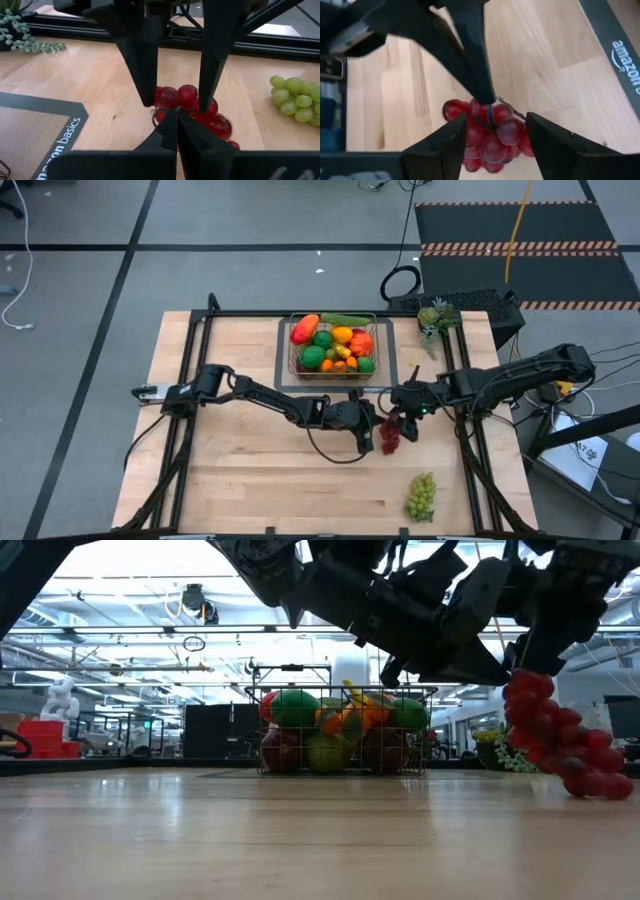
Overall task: Build produce basket
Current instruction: Put the red grapes into the brown wire basket
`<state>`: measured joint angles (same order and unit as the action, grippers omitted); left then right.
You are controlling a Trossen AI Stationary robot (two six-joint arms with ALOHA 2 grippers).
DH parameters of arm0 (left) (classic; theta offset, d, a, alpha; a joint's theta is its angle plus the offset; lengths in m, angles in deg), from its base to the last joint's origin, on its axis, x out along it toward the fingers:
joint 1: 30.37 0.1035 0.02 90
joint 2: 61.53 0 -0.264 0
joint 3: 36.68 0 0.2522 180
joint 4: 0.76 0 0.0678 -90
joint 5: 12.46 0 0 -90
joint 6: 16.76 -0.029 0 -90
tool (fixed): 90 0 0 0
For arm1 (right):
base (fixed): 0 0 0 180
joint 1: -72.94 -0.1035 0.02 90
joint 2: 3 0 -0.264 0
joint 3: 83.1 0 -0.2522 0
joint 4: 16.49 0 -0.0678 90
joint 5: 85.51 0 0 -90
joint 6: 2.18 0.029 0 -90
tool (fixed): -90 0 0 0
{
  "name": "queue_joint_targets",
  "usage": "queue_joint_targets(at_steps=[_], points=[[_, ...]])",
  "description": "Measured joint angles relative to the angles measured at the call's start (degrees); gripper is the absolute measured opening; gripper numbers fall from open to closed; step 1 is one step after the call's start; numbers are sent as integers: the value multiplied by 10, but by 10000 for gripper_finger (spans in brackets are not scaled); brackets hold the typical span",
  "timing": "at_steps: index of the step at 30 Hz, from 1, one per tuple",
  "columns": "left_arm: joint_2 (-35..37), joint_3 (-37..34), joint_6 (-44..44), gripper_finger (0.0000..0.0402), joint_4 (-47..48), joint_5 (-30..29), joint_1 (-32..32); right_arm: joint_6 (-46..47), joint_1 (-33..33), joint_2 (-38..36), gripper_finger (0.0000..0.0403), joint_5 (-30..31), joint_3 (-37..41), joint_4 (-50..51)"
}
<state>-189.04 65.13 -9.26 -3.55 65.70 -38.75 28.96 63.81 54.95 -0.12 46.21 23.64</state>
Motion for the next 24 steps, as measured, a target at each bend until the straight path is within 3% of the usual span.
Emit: queue_joint_targets(at_steps=[7, 24], points=[[0, 0, 0, 0, 0, 0, 0, -65, 0, 0, 166, 1, 4, -15], [0, 0, 1, 0, -4, 0, 0, -74, 0, 47, 98, 1, 4, -52]])
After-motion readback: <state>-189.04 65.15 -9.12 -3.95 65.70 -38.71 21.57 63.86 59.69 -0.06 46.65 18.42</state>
